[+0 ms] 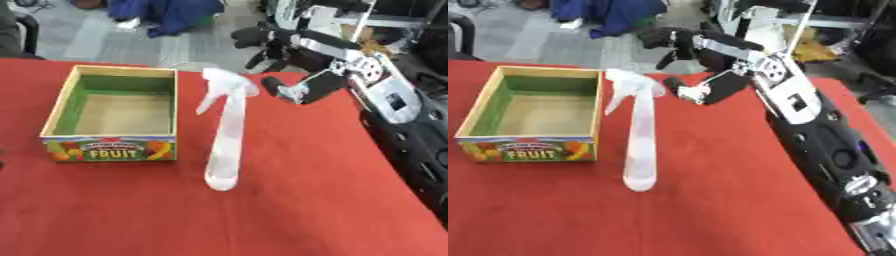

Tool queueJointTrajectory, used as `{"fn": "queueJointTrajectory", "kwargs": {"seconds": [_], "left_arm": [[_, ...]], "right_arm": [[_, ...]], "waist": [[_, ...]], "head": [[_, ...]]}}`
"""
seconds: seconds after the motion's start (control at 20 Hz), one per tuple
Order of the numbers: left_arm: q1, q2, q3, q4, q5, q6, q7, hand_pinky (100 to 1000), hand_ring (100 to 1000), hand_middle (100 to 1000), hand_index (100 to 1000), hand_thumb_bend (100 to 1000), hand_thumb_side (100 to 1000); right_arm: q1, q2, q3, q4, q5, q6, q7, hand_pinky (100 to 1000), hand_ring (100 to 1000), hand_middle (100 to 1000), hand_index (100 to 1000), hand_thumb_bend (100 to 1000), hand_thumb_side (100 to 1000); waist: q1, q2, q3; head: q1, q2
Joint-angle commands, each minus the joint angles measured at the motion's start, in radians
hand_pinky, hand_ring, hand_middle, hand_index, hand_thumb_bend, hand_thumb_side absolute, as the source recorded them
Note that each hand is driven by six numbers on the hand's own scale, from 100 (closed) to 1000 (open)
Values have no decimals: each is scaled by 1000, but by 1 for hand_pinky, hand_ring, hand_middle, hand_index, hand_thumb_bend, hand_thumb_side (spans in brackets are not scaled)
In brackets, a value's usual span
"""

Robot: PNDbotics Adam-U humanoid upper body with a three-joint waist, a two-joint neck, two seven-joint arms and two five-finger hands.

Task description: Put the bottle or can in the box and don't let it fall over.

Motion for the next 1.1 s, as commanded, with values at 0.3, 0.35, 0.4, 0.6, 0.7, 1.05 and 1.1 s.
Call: {"fn": "queueJointTrajectory", "kwargs": {"seconds": [0.3, 0.35, 0.4, 0.6, 0.7, 1.05, 1.1], "left_arm": [[-14, 4, -1, -11, 4, -3, -5, 766, 771, 614, 763, 120, 781], [-14, 4, -1, -11, 4, -3, -6, 766, 771, 614, 763, 120, 781], [-14, 4, -2, -11, 4, -3, -6, 766, 771, 614, 763, 120, 782], [-14, 4, -2, -12, 4, -3, -7, 766, 770, 614, 762, 118, 782], [-15, 4, -2, -13, 4, -3, -7, 766, 770, 614, 762, 119, 782], [-16, 4, -3, -14, 5, -2, -9, 766, 770, 613, 762, 118, 782], [-16, 4, -4, -14, 5, -2, -10, 767, 770, 613, 762, 118, 782]], "right_arm": [[-21, 20, -3, 33, 36, -139, 152, 793, 1000, 1000, 972, 100, 232], [-22, 22, -3, 36, 37, -139, 152, 792, 1000, 1000, 971, 100, 233], [-22, 24, -4, 40, 39, -139, 152, 791, 1000, 1000, 971, 100, 233], [-22, 29, -9, 51, 46, -139, 152, 790, 1000, 1000, 967, 100, 244], [-21, 33, -16, 59, 46, -138, 152, 789, 1000, 1000, 965, 100, 243], [-19, 43, -24, 73, 47, -145, 131, 764, 1000, 1000, 902, 100, 256], [-19, 45, -24, 72, 45, -147, 126, 755, 1000, 1000, 883, 100, 259]], "waist": [[8, -9, 5], [8, -9, 6], [8, -9, 7], [10, -7, 11], [12, -6, 12], [14, -5, 15], [14, -4, 15]], "head": [[2, -3], [2, -2], [2, 0], [1, 7], [0, 9], [-1, 15], [-1, 15]]}}
